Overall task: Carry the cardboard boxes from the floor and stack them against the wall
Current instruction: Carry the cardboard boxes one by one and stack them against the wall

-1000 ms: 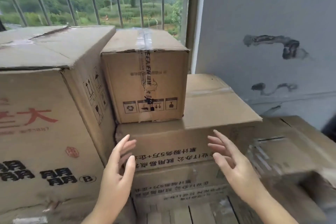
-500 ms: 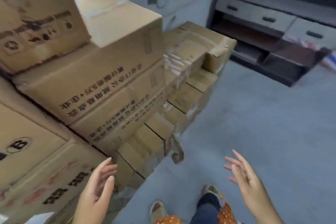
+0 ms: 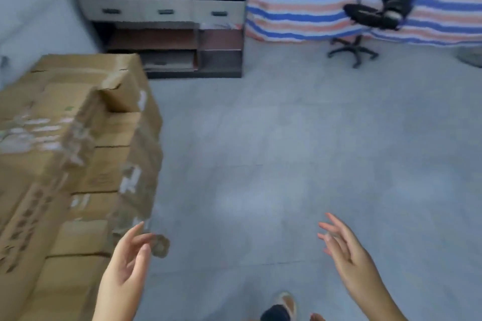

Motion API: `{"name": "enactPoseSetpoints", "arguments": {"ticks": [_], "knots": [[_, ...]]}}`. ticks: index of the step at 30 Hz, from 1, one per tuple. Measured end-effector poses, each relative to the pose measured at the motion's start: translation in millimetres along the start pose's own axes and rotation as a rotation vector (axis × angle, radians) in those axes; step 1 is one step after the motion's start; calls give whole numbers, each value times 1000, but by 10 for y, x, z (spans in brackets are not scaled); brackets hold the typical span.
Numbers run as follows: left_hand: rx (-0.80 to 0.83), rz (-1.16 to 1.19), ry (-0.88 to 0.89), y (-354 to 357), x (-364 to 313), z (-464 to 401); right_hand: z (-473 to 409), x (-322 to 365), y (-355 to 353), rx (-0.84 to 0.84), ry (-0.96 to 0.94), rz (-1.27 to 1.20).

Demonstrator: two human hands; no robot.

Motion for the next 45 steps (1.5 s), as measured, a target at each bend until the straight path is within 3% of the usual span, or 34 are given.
{"name": "enactPoseSetpoints", "arguments": {"ticks": [8, 14, 25, 34, 39, 45], "knots": [[373, 20, 135, 2578, -492, -219, -1, -1129, -2028, -396, 181, -76], [585, -64, 203, 3969, -782, -247, 156, -1717, -2743, -623, 332, -192], [839, -71, 209, 6382, -772, -803, -782, -2306, -3745, -811, 501, -196], [1073, -61, 314, 8745, -1612, -1275, -1900, -2422, -5050, -988, 497, -195], [1124, -79, 286, 9599, -1610, -1300, -2265, -2789, -5424, -1035, 558, -261], [1024, -90, 233, 10675, -1530, -1398, -2720, -3520, -6293, -1061, 606, -334]]}}
Point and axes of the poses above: each hand's wrist, its own z-axis away from the middle knuckle, its own y-axis out of the palm, x = y × z, the point moved 10 cm from there along -z, towards the middle knuckle, and after that the axes turned 14 degrees about z, right-handed, at the moved point
